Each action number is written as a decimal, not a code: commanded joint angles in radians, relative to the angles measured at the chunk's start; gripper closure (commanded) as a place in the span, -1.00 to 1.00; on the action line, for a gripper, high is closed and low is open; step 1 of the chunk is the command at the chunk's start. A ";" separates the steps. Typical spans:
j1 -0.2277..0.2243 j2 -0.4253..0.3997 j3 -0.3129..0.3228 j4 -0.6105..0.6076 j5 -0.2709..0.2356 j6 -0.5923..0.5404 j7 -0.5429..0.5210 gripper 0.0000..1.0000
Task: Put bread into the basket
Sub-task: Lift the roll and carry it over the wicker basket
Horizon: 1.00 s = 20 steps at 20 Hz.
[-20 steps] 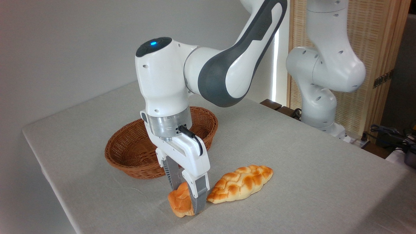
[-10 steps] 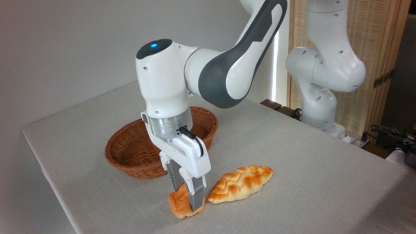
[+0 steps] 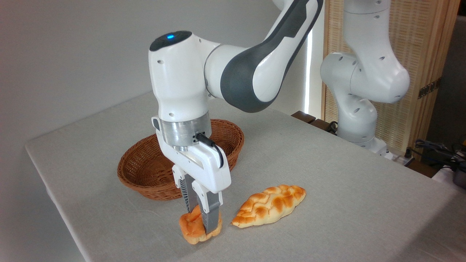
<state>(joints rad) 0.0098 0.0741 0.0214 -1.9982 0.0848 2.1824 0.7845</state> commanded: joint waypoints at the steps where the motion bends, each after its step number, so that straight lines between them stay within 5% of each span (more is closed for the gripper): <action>1: 0.003 -0.033 0.006 0.057 0.001 -0.054 0.004 0.21; 6: 0.003 -0.034 -0.032 0.219 -0.114 -0.334 -0.013 0.20; 11: 0.003 -0.031 -0.200 0.236 -0.129 -0.363 -0.252 0.16; 15: 0.003 0.012 -0.322 0.230 -0.122 -0.334 -0.381 -0.17; 18: 0.003 0.068 -0.350 0.211 -0.108 -0.279 -0.445 -1.00; 20: 0.003 0.091 -0.351 0.207 -0.093 -0.225 -0.459 -1.00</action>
<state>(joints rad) 0.0024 0.1211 -0.3244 -1.7887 -0.0304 1.8866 0.3574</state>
